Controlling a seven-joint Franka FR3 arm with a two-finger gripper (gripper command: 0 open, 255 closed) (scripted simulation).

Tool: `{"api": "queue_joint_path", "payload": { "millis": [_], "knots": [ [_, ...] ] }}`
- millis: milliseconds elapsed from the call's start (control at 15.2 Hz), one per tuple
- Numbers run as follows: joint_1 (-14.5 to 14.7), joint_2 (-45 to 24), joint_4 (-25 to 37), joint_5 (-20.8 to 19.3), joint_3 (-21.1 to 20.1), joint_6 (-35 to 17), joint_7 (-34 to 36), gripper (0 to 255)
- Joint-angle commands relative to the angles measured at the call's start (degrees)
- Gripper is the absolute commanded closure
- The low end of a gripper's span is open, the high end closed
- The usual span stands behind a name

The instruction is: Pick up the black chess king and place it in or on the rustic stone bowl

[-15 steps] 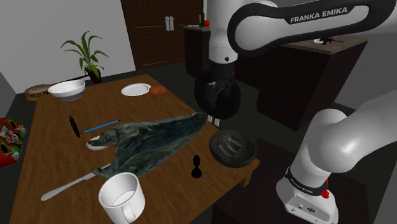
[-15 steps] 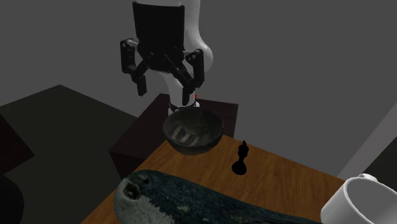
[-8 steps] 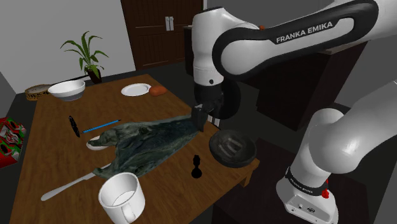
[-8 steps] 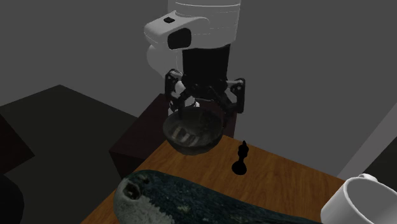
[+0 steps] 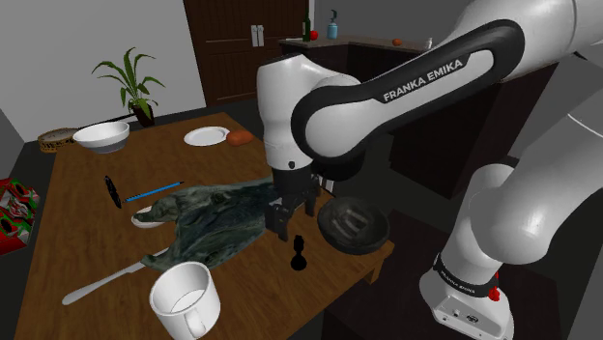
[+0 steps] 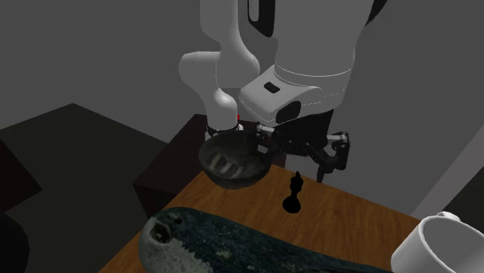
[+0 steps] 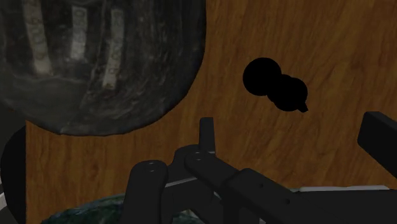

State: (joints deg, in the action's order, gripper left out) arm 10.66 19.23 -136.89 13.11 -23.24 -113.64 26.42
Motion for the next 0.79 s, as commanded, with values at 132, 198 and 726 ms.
{"api": "queue_joint_path", "payload": {
  "millis": [132,198,726],
  "knots": [
    [0.6,-2.1,-1.2,0.6,-1.3,-3.1,1.1,0],
    [0.6,-2.4,-1.8,0.7,-1.4,-4.0,1.1,0],
    [0.7,-3.6,-3.6,0.7,-1.9,-7.0,1.2,0]
  ]
}}
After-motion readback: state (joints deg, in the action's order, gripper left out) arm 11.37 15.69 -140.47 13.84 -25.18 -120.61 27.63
